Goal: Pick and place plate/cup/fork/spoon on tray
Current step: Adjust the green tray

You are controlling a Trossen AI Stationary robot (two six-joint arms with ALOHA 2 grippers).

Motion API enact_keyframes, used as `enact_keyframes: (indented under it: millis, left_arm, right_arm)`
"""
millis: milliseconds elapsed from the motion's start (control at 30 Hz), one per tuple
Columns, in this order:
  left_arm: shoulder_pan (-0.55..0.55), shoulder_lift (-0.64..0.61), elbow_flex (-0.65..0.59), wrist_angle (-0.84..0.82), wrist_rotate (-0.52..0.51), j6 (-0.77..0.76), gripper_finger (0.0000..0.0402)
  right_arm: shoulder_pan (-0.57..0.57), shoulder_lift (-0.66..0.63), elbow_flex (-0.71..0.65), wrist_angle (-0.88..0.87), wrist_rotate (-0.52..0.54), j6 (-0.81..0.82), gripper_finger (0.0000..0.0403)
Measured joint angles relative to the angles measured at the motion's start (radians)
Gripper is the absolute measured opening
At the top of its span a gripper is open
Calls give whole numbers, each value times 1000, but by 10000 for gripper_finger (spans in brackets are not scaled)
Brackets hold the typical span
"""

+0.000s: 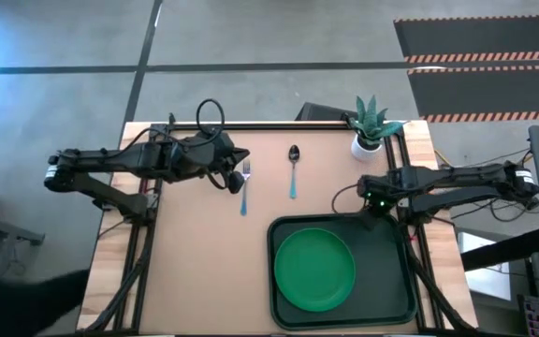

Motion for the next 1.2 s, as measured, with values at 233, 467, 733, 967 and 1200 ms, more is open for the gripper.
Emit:
enact_keyframes:
  millis: [233, 467, 733, 967, 1200]
  left_arm:
    - [0, -7, 0, 0, 0, 1, 0]
    - [0, -9, 0, 0, 1, 1, 0]
    - [0, -14, 0, -3, 4, 1, 0]
    - [0, -41, -3, -19, 4, 1, 0]
    - [0, -49, -16, -19, 11, 0, 0]
  right_arm:
    - [128, 51, -98, 72, -32, 142, 8]
    - [235, 90, -125, 210, -17, 267, 8]
    - [258, 253, -127, 414, 35, 289, 8]
    - [244, 454, -21, 487, 57, 188, 8]
    - [181, 605, 130, 548, 49, 42, 8]
